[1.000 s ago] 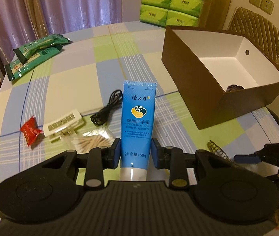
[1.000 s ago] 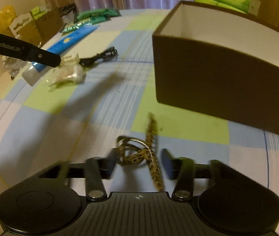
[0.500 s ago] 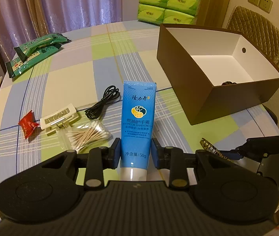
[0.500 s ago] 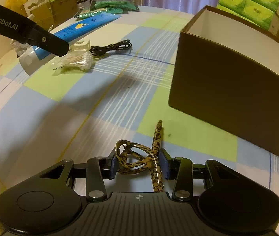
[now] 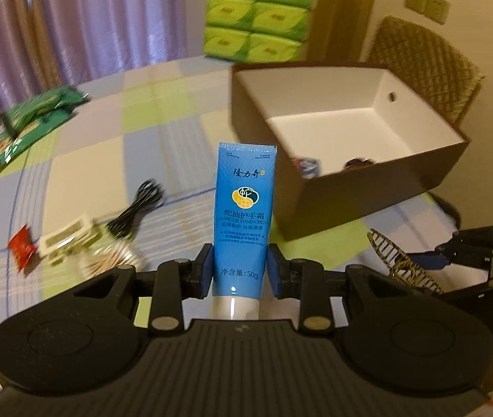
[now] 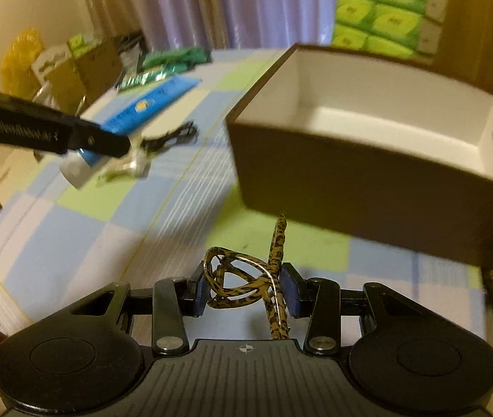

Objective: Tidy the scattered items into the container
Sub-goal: 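Carry the cream tube and hair clip with both tools over the box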

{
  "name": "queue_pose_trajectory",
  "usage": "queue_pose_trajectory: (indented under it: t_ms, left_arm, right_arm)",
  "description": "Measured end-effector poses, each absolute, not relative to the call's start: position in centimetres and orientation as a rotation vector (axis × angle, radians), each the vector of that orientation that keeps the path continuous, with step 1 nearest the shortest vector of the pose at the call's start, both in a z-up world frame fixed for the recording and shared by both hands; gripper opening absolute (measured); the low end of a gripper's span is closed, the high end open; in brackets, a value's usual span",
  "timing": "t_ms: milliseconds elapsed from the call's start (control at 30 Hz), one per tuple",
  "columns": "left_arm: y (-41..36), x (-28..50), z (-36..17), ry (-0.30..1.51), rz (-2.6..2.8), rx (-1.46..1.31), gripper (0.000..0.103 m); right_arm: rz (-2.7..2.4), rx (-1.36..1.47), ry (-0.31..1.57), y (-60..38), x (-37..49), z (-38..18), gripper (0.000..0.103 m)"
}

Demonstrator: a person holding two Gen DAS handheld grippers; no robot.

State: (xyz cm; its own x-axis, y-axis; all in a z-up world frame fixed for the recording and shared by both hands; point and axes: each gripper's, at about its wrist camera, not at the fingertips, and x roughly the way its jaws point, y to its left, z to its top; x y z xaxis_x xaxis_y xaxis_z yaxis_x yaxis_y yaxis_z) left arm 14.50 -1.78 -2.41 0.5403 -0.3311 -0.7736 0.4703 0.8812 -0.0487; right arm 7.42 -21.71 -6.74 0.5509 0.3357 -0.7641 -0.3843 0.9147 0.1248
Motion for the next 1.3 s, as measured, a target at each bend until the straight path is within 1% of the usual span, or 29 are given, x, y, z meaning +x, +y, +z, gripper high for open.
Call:
queue_pose_trajectory:
  t_ms: [367,767,1000,1300]
  left_arm:
    - [-9.3,15.5,-0.2,0.811,-0.604,0.195,0.027]
    - [-16.0,18.9,-0.1,0.791,-0.661,0.22,0.027]
    - [-19.0,22.4,-0.7,0.816,-0.668,0.229,0.027]
    - [-21.4,27.3,-2.9,0.907,-0.652,0.213,0.027]
  right_arm:
    - [0.382,-0.008,0.793,-28.3,8.3,-1.0,0.039]
    - [0.317,0.01,0.711,-34.5,13.0,2.1,0.04]
    - [0.3,0.0,0.716,-36.3,18.5,1.9,0.04]
    - [0.267,-0.03,0.833,-37.1,24.4,-1.5,0.04]
